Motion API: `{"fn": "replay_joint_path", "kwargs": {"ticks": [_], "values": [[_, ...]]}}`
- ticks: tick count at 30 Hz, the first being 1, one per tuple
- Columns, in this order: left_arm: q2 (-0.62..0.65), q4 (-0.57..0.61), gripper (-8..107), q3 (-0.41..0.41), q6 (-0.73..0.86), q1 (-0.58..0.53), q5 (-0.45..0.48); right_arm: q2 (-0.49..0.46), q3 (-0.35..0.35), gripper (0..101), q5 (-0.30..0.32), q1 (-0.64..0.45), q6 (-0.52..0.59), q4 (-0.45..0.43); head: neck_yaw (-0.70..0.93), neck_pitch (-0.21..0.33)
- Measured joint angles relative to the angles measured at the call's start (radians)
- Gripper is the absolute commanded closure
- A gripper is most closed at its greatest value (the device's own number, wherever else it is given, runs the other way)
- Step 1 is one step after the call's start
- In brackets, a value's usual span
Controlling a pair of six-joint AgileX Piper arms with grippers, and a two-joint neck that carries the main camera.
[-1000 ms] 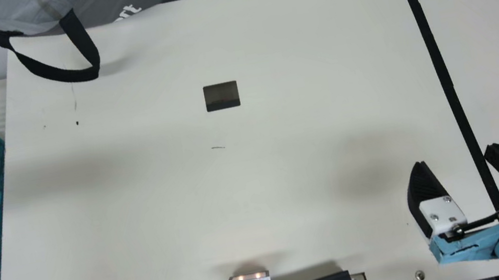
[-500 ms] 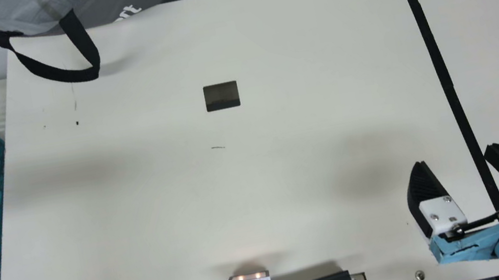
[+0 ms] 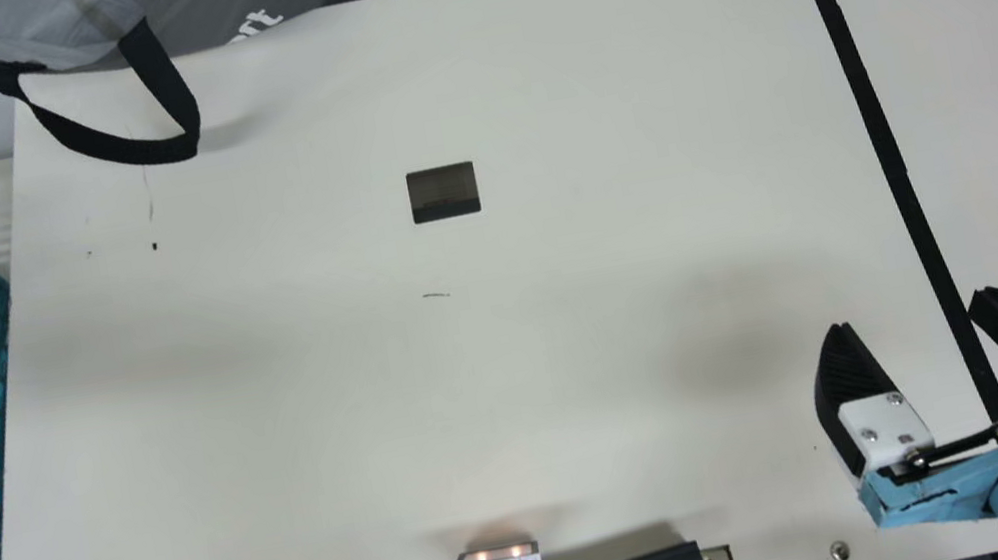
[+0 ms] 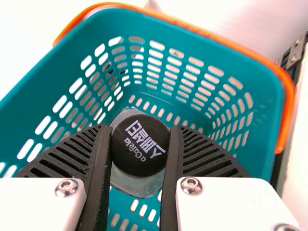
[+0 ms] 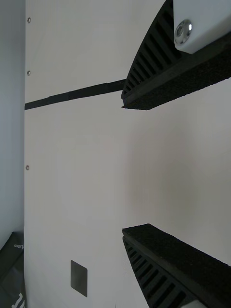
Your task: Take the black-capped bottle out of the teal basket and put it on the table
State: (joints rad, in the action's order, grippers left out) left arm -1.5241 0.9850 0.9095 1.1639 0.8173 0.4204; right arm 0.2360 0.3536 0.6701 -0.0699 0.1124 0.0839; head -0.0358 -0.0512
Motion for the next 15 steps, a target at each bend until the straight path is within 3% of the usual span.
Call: {"fn": "replay_joint_path", "kwargs": {"ticks": [15], "values": [[0.187, -0.131, 99, 0.070, -0.231, 0.008, 0.150, 0.000, 0.000, 10, -0.001, 0.000, 0.000, 0.000, 0.000, 0.000]]}}
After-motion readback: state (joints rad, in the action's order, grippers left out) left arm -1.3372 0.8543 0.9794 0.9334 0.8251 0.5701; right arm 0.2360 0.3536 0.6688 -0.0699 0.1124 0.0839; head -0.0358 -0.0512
